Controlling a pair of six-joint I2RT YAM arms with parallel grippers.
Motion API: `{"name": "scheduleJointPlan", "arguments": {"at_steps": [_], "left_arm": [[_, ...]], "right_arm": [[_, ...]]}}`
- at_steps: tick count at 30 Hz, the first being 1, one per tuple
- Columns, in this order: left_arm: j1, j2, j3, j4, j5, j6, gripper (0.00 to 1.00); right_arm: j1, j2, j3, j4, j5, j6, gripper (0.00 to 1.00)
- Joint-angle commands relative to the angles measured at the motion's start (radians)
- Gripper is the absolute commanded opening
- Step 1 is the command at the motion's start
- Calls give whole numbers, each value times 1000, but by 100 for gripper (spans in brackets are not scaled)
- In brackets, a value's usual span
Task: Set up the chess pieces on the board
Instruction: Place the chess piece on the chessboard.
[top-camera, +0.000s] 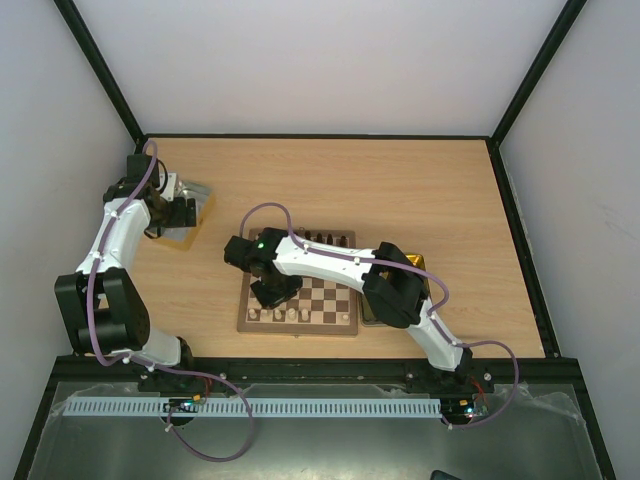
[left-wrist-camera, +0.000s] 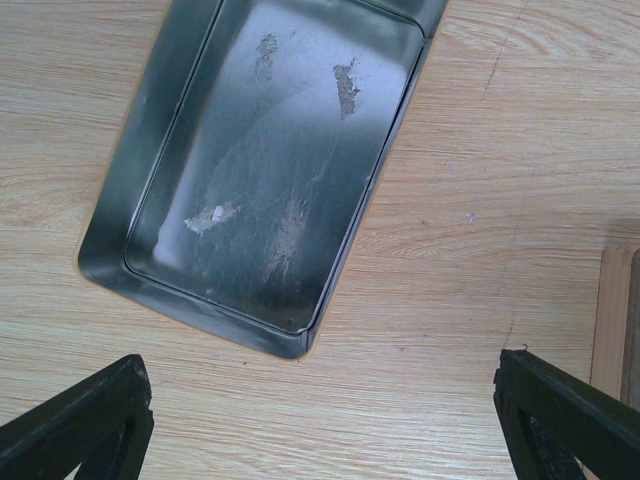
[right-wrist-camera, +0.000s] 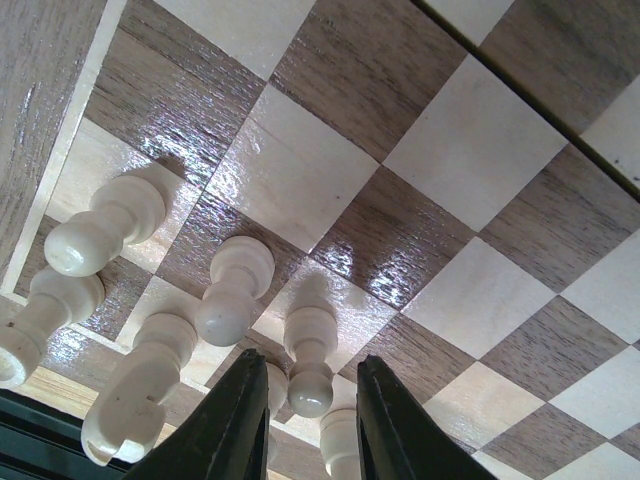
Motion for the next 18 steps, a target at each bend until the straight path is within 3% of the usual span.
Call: {"name": "scheduleJointPlan", "arguments": {"at_steps": [1, 18], "left_arm": [[-4, -16, -6, -10, -1, -5, 93], [-4, -17, -7, -9, 2, -4, 93]], "right_arm": [[-2, 14, 19, -31, 24, 6, 24], [-2, -4, 63, -54, 89, 14, 23]]}}
